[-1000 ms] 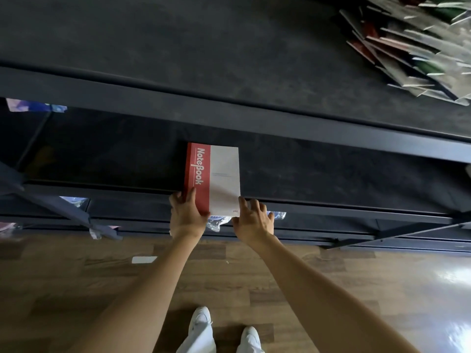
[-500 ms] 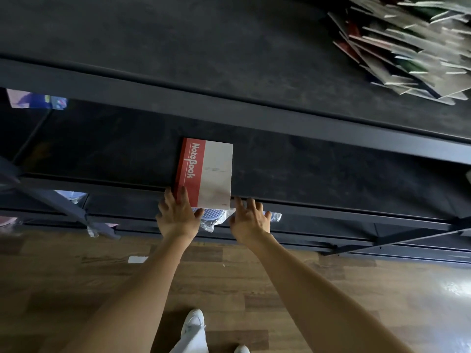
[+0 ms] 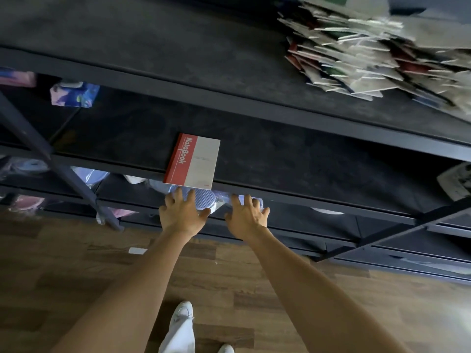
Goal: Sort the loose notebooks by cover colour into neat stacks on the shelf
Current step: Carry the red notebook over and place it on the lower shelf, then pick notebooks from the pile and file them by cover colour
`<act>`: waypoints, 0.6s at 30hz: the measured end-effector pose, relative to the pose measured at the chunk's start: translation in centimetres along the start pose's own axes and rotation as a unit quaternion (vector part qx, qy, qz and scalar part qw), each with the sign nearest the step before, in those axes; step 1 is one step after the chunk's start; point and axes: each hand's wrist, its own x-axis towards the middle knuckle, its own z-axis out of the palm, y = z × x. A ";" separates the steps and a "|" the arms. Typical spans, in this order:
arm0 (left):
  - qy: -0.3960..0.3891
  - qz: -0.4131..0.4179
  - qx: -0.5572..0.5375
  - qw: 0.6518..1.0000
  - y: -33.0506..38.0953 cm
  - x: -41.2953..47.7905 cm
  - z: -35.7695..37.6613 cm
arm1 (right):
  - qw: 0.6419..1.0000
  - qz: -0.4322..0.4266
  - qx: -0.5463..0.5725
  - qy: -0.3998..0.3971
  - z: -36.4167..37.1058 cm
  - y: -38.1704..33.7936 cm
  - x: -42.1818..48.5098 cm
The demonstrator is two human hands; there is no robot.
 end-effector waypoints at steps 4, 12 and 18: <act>0.014 0.007 0.006 1.000 2.3 -2.8 -2.0 | 1.000 -0.006 -0.012 0.003 -1.7 1.7 -2.8; 0.083 0.039 0.016 0.996 5.6 -7.0 -7.7 | 0.996 -0.015 -0.002 0.083 -6.8 4.3 -7.2; 0.153 0.067 0.006 0.986 7.9 -8.0 -12.9 | 0.985 -0.029 0.013 0.168 -11.6 5.4 -9.3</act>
